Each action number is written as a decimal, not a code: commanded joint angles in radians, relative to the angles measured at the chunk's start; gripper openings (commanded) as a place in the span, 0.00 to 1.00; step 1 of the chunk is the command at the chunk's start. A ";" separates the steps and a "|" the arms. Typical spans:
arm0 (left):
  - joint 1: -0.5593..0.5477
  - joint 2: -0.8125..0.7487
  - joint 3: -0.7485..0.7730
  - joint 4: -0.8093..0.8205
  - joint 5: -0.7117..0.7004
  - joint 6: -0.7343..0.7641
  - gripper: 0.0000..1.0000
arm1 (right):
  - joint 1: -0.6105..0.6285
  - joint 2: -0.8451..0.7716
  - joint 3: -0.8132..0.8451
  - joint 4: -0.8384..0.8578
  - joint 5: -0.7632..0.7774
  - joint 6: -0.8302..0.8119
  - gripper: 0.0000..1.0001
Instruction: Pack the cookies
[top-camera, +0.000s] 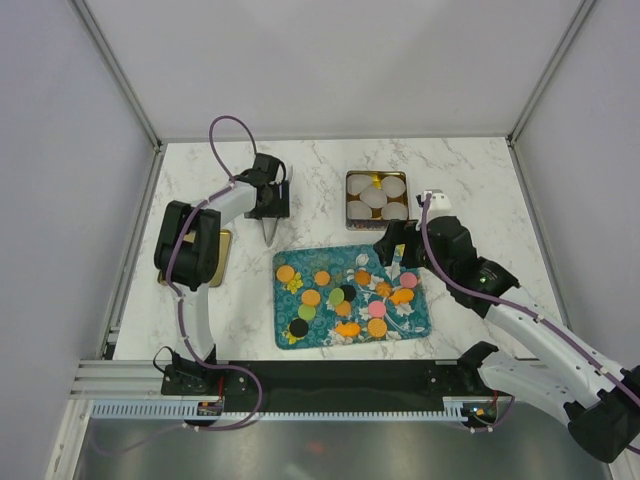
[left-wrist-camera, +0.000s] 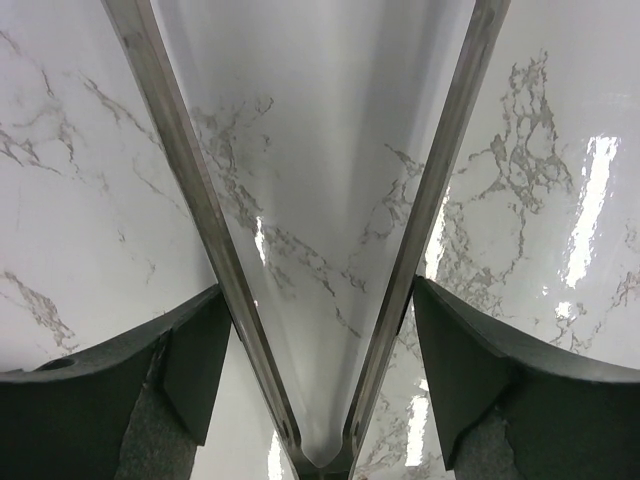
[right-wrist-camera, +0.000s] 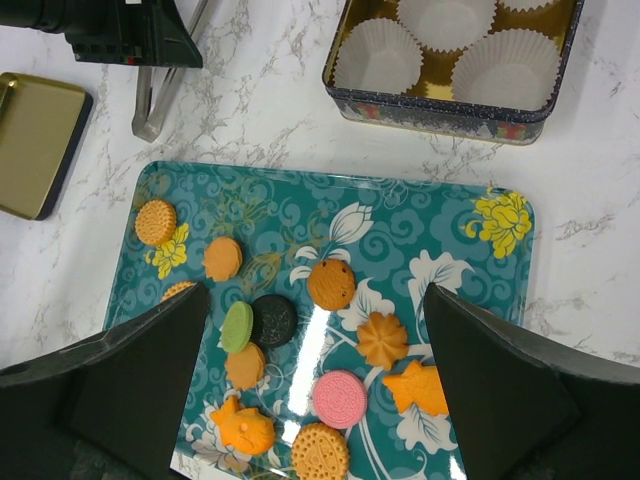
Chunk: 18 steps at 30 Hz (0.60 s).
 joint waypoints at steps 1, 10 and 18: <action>0.004 0.038 0.043 -0.002 -0.032 -0.010 0.80 | 0.002 -0.024 -0.003 0.052 -0.024 -0.020 0.98; 0.005 0.049 0.080 -0.016 -0.047 0.000 0.67 | 0.001 -0.024 -0.010 0.060 -0.036 -0.035 0.98; 0.001 -0.052 0.083 -0.013 -0.040 0.011 0.58 | 0.004 -0.013 0.016 0.059 -0.042 -0.049 0.98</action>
